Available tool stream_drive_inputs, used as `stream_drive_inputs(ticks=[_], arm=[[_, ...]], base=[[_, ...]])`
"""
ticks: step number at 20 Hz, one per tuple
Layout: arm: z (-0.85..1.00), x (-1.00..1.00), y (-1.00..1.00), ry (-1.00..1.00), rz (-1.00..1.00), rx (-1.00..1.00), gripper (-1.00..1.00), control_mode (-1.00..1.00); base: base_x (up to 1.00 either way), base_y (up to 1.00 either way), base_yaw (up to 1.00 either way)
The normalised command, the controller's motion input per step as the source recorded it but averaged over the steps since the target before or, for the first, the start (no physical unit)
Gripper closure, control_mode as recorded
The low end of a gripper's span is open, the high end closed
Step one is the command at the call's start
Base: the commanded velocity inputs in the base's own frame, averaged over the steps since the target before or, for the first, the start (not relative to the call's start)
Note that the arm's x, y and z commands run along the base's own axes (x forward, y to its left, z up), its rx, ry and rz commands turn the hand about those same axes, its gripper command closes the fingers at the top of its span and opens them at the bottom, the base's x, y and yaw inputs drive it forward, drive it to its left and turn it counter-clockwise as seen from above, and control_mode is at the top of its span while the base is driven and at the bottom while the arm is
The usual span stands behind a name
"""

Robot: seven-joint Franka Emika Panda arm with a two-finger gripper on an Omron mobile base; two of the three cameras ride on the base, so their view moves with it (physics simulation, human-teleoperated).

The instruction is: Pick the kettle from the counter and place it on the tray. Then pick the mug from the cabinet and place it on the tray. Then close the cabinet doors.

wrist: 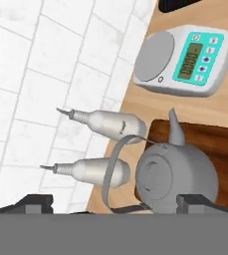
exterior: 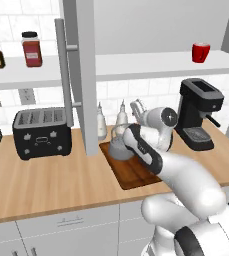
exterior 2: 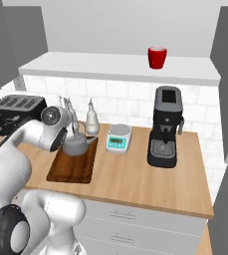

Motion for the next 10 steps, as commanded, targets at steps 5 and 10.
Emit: stream_drive_inputs(ticks=[5, 10], arm=[[0.46, -0.46, -0.30, -0.01, 0.21, -0.38, -1.00, -1.00], [0.31, -0.72, -0.35, -0.15, 0.44, -0.52, -1.00, -1.00]], base=[[0.00, 0.00, 0.00], [0.00, 0.00, 0.00]])
